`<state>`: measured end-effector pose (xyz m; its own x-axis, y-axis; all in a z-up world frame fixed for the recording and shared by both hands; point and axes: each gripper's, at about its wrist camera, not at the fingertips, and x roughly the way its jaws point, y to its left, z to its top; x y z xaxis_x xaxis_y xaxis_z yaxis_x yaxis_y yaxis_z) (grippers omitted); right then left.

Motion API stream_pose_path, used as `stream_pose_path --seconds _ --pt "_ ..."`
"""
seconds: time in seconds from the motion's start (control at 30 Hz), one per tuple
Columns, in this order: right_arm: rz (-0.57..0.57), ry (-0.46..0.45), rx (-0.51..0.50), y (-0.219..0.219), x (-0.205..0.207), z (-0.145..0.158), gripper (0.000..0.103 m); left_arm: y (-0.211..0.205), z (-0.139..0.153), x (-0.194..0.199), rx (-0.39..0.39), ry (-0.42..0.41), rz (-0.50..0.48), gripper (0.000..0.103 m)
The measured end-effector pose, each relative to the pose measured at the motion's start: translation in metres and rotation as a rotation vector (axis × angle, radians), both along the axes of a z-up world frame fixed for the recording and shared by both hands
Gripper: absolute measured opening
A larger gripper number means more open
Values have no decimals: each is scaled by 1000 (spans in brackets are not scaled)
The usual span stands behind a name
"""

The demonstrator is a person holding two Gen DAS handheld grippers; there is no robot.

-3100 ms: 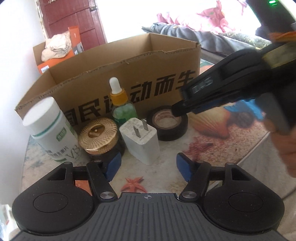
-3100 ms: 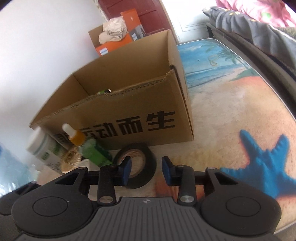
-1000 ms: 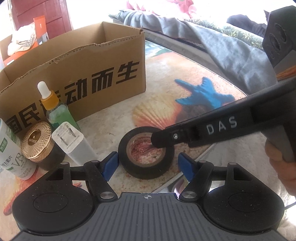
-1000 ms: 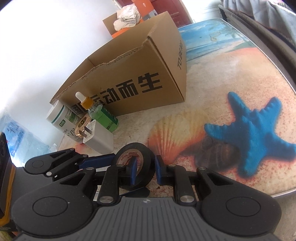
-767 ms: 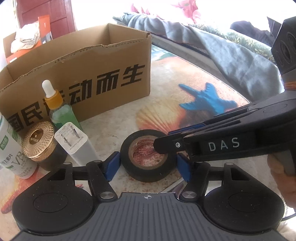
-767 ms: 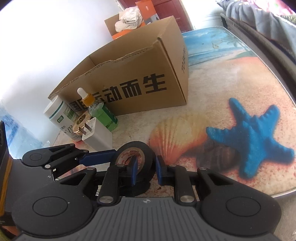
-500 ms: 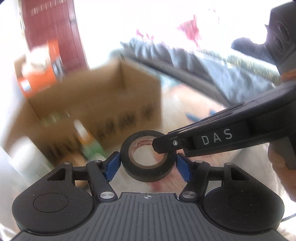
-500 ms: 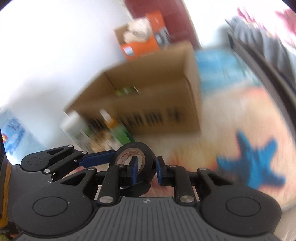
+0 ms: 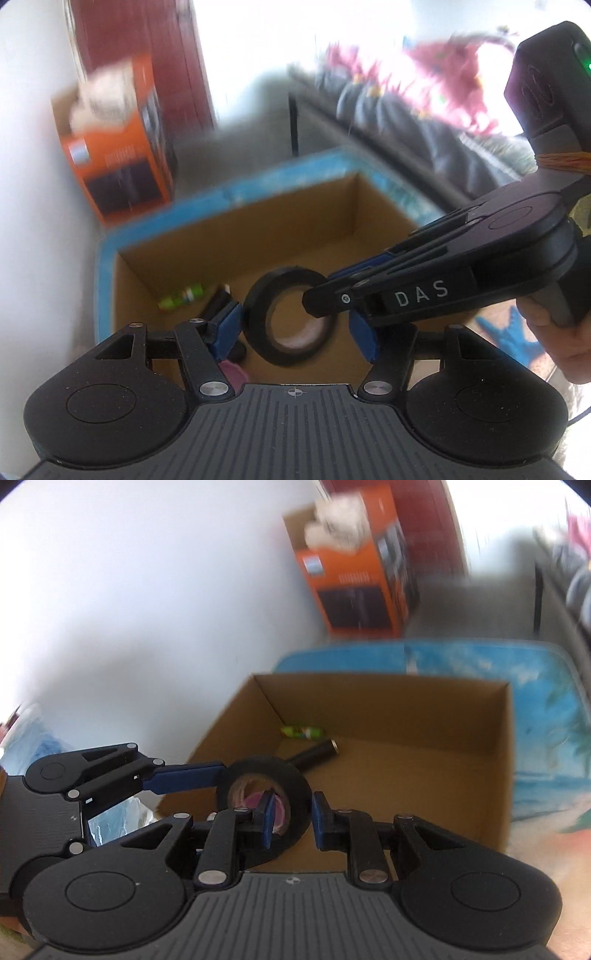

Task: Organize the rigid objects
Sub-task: 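Carry the tape roll with the right tool down into the box, then open the right tool to release the tape roll in the box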

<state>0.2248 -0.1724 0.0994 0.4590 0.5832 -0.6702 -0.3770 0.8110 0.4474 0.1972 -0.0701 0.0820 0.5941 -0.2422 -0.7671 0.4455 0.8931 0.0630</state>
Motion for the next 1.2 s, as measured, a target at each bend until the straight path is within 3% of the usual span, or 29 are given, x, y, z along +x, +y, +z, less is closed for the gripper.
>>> stream_pose_path --seconds 0.2,0.43,0.67,0.93,1.2 --pt "3 216 1 13 67 -52 21 9 -56 73 -17 298 40 56" --pt "1 271 -61 23 103 -79 21 15 -88 118 -11 422 110 57" --pt "-33 255 -115 17 119 -85 22 27 -97 129 19 445 157 58" --pt "-84 375 -90 3 136 -110 25 47 -93 133 -55 463 245 59" --pt "-44 408 -47 39 147 -113 28 63 -67 118 -95 410 282 66"
